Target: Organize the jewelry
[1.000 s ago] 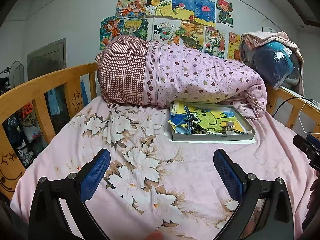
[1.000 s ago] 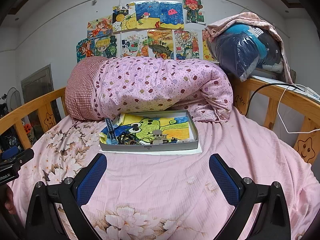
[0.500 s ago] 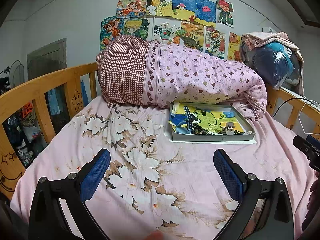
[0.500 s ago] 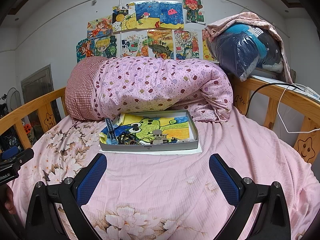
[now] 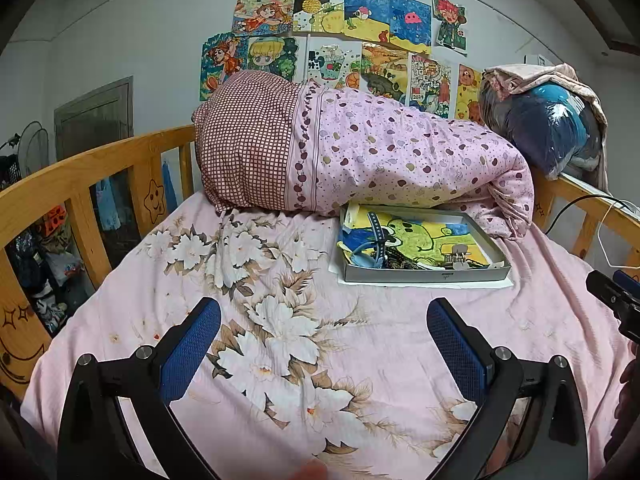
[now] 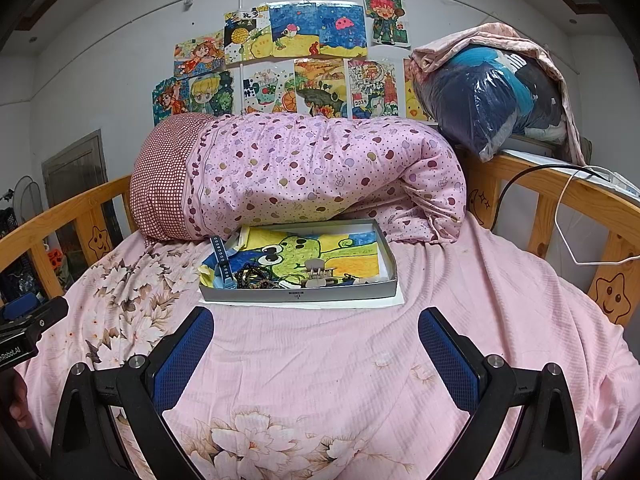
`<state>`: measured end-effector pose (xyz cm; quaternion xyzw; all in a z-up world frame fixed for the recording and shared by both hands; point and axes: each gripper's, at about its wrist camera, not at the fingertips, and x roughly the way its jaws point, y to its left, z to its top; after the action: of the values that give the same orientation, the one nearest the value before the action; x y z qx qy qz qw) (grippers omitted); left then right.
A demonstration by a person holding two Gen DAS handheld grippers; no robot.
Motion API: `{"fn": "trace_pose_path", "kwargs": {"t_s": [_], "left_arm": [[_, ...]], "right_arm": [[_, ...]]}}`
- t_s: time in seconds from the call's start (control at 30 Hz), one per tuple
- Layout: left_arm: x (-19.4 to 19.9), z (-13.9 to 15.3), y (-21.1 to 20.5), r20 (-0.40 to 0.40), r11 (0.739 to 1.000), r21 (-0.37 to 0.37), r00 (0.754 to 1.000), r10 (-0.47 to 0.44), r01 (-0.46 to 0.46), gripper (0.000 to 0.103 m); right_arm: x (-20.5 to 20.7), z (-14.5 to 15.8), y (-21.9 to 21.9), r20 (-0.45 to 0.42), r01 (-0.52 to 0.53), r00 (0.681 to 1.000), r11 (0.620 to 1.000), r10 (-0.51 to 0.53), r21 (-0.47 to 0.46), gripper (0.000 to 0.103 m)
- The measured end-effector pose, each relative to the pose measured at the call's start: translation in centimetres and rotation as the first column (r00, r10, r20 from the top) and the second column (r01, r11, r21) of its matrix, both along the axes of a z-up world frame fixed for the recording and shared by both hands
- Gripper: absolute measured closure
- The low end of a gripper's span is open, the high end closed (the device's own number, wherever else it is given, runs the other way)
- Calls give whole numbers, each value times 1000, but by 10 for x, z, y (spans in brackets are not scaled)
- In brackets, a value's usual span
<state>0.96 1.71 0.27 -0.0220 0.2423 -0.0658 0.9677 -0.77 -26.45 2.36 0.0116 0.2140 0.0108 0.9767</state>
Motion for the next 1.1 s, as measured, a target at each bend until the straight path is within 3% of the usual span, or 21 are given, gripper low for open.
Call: {"fn": "trace_pose_path", "kwargs": {"t_s": [1.1], "left_arm": [[-2, 0, -3, 1, 1000, 2, 1000, 1, -1, 2]], "right_arm": [[0, 0, -1, -1, -1, 1000, 1000, 1, 2, 0]]}}
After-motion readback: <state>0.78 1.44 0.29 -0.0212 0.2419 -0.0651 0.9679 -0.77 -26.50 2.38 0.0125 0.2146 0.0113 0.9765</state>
